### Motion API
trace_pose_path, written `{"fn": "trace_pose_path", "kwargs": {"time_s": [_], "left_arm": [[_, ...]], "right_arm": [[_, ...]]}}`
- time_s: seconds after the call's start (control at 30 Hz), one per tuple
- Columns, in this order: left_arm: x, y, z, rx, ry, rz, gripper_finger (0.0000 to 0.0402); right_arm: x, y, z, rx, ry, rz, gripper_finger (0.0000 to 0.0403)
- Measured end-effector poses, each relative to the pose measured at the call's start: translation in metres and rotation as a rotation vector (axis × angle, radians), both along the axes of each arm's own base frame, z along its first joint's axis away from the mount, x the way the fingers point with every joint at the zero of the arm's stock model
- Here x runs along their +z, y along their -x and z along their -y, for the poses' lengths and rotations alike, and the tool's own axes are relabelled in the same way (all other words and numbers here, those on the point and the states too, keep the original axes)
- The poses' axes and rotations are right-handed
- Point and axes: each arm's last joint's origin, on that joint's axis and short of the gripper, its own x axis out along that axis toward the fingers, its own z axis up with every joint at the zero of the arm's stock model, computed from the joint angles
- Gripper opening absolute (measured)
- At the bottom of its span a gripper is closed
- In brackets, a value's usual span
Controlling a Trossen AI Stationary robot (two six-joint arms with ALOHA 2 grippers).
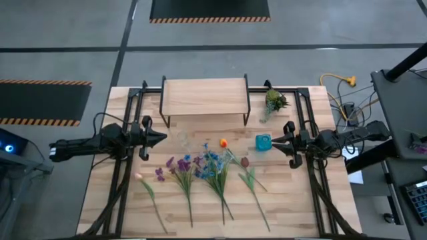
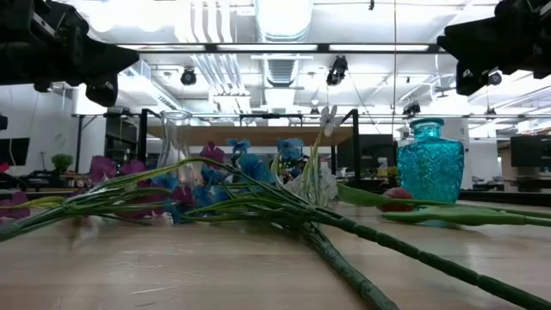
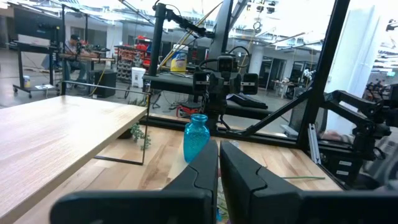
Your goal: Pick and place flowers into a vace then onto a shelf
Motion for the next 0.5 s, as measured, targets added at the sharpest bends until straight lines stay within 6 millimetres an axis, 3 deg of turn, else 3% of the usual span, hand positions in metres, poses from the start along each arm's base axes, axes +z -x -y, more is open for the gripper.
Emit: {"fn": "trace_pose_path", "kwargs": {"time_s": [0.5], "left_arm": [[0.0,0.0,0.0,0.0,0.0,0.0,0.0]], "right_arm": [[0.0001,0.0,0.0,0.0,0.0,0.001,0.0074]]}}
